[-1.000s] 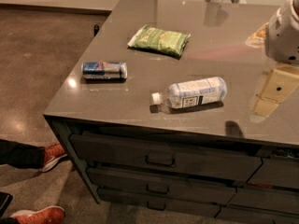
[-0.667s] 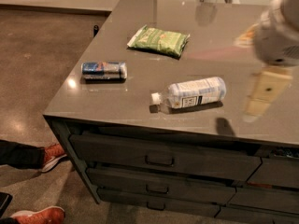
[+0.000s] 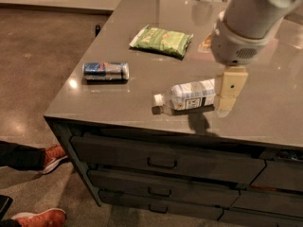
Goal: Place blue plastic bottle upright
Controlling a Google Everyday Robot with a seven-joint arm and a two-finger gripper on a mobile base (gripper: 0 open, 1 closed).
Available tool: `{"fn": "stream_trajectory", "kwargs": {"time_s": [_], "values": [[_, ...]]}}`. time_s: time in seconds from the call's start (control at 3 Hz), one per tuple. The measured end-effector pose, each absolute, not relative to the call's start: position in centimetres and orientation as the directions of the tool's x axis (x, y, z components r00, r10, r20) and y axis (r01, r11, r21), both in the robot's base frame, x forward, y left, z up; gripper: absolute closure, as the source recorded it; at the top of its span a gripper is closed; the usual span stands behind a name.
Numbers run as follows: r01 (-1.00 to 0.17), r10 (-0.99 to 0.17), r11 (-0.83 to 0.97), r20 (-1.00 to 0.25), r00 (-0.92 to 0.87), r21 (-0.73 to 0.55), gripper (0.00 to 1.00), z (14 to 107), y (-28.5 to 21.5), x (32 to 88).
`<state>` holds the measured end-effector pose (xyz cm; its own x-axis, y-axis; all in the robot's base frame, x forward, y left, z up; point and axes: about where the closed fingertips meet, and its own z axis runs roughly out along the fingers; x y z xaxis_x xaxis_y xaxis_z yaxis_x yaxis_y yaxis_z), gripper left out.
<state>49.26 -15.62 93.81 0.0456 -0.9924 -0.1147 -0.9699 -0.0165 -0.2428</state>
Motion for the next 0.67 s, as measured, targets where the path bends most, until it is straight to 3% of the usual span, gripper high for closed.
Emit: {"fn": "stream_trajectory", "kwargs": {"time_s": [0.67], "values": [[-0.979,-0.985,-0.152,-0.059,0.161,-0.135,0.00,89.0,-12.1,53.4]]}}
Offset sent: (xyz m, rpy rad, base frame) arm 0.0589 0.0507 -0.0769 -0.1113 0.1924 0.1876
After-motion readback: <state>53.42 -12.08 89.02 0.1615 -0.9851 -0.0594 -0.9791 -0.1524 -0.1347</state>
